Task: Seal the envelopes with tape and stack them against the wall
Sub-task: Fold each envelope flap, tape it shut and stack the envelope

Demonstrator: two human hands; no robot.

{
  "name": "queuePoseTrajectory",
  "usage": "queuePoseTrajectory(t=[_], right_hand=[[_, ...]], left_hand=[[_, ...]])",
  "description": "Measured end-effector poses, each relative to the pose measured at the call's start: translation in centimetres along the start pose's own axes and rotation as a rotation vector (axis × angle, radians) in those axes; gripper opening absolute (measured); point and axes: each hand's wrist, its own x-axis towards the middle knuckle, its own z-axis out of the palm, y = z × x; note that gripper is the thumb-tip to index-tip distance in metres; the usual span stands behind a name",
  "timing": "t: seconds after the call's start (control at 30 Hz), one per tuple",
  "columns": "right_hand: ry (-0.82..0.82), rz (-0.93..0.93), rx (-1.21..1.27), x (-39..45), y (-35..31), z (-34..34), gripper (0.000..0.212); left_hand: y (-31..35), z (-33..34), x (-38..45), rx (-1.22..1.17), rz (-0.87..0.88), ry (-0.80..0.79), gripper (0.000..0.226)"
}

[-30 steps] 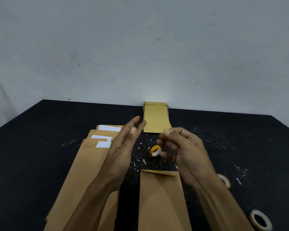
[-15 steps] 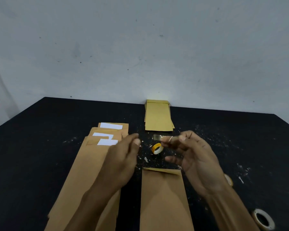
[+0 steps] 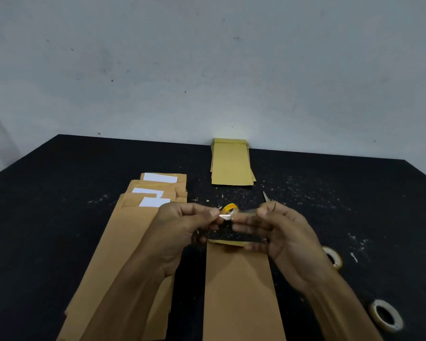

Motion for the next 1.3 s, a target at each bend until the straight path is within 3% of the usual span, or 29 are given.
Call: queuePoseTrajectory(t=[0.1, 0.2, 0.53, 0.63, 0.83, 1.03, 1.3], right_hand=[[0.092, 0.094, -0.225, -0.3, -0.3, -0.3, 0.012], [0.219, 0.087, -0.377, -0.4, 0.0, -0.6, 0.012], [0.298, 0.136, -0.377, 0.2, 2.9, -1.3, 0.008], [0.333, 0.098, -0.381, 0.3, 3.5, -1.4, 0.010], [0.355, -0.029, -0.477, 0.3, 4.7, -1.4, 0.024], [0.401, -0.135, -0.734, 0.3, 5.5, -1.3, 0.023], [0.434, -0.177, -0.796, 0.3, 6.0, -1.3, 0.028]], left_hand=[[-0.6, 0.6, 0.0, 0.232, 0.085, 0.109, 0.013], [-1.2, 1.3, -0.1, 0.299, 0.140, 0.185, 0.013], [-3.8, 1.6, 0.0, 0.519, 0.109, 0.260, 0.017], [-3.8, 1.9, -0.2, 0.536, 0.143, 0.331, 0.013], [-4.2, 2.6, -0.4, 0.578, 0.173, 0.409, 0.025], [-4.5, 3.0, -0.3, 0.655, 0.152, 0.421, 0.021], [-4.8, 3.2, -0.3, 0.688, 0.157, 0.416, 0.021]])
